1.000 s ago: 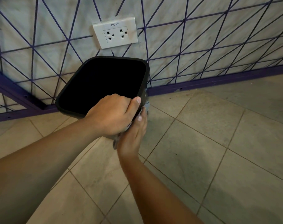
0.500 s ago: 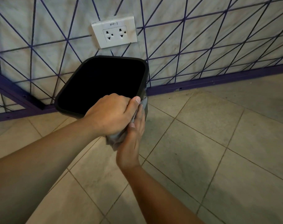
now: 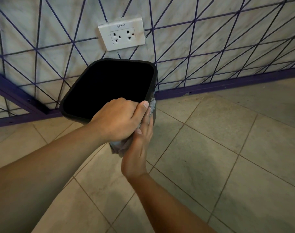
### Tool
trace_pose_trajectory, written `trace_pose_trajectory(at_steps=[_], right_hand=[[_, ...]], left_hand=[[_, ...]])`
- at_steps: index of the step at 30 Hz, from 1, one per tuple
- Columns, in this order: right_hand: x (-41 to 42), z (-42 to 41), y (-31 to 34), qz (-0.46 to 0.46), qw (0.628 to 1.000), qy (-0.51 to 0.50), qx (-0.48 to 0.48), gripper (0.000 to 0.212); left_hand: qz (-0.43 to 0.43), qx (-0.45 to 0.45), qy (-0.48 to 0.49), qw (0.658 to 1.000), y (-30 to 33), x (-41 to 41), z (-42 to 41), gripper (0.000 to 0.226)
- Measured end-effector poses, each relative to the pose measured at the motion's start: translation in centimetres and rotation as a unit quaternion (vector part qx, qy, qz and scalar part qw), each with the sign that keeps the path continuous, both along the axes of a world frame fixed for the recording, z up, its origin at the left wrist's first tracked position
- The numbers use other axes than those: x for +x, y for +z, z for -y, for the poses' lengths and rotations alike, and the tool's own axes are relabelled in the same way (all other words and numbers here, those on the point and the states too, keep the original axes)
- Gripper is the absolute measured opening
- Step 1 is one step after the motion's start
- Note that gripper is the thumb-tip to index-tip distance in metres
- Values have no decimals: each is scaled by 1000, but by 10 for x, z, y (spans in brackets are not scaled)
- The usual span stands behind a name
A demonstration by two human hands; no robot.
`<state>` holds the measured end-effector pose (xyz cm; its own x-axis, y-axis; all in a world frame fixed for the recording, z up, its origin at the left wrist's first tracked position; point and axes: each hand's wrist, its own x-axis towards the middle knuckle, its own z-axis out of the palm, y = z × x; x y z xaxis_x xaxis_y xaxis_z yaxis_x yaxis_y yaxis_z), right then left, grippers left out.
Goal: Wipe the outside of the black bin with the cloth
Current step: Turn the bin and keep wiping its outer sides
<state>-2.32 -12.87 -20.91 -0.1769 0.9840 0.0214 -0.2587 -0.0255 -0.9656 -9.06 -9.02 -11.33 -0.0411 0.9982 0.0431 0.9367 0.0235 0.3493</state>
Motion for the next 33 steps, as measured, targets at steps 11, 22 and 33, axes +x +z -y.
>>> trace_pose_trajectory(at_steps=[11, 22, 33], right_hand=[[6, -14, -5, 16, 999, -2, -38, 66], [12, -15, 12, -2, 998, 39, -39, 69], [13, 3, -1, 32, 997, 42, 51, 67]], left_hand=[[-8, 5, 3, 1000, -2, 0, 0, 53], [-2, -2, 3, 1000, 0, 0, 0, 52], [1, -3, -1, 1000, 1, -1, 0, 51]])
